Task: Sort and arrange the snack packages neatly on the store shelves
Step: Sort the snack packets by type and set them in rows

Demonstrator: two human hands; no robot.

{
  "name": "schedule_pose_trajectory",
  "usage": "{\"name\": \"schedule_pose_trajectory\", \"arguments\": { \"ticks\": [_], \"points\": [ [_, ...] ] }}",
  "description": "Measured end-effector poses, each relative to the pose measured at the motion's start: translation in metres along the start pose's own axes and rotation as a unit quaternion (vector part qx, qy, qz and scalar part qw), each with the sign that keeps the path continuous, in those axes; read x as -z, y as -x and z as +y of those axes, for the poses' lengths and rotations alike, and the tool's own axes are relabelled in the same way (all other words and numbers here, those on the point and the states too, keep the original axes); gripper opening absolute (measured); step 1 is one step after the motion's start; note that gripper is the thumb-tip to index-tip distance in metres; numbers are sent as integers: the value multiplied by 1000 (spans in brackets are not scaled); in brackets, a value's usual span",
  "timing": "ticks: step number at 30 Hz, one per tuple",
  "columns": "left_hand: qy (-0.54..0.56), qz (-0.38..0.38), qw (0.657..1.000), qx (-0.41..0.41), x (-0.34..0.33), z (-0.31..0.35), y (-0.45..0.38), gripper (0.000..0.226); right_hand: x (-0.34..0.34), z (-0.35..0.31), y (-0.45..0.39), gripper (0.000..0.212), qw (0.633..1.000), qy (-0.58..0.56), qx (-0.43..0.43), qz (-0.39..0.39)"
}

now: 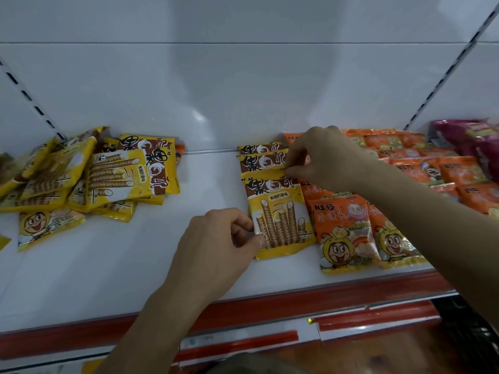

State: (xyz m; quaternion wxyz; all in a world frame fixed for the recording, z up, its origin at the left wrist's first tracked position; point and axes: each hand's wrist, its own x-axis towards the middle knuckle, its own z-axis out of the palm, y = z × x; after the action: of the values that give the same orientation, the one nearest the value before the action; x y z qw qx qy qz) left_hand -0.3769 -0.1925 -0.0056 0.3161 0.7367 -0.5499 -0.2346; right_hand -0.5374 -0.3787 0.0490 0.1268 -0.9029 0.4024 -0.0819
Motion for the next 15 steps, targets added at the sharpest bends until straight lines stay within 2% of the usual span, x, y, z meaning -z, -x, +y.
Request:
{"name": "schedule_pose_trajectory", "arguments": {
  "ticks": [5, 15],
  "points": [
    [5, -1, 1000, -7, 3, -1, 0, 13, -1, -1, 3, 7, 1000, 8, 13, 20],
    [-7, -20, 999, -33, 8, -2, 8, 14, -1, -6, 10, 6, 1000, -11, 8, 2]
  ]
}}
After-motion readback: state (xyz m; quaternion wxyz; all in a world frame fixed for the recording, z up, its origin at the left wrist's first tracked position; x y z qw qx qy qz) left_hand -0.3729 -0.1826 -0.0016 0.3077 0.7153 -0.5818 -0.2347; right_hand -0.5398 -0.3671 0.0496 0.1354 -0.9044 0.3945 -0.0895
